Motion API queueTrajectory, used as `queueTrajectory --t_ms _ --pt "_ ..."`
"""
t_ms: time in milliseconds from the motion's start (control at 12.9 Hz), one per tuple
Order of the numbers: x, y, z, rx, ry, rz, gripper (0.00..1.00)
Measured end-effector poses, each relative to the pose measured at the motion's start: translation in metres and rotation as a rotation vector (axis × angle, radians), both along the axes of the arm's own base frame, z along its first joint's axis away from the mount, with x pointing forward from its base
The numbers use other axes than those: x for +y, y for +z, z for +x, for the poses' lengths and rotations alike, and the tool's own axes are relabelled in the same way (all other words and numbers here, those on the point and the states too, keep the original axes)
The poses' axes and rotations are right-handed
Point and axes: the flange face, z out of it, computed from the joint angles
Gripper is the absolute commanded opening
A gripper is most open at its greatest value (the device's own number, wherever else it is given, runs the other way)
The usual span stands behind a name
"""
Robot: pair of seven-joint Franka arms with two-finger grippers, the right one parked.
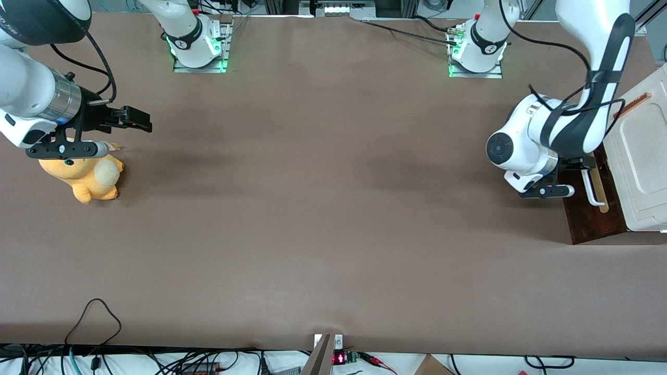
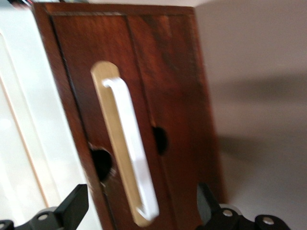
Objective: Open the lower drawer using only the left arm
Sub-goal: 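Lower the open left gripper toward the lower drawer's white handle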
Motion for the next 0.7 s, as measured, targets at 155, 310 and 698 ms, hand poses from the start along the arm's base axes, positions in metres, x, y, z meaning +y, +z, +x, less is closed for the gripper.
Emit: queueTrajectory --t_ms 155,310,698 --pt "0.017 -0.025 0.000 0.031 -0.039 0.077 0.99" --pt "0.023 -0.044 -0.004 0.048 -0.037 0.112 0.91" --pt "0.029 -0.055 -0.013 0.037 0.002 0.184 0.91"
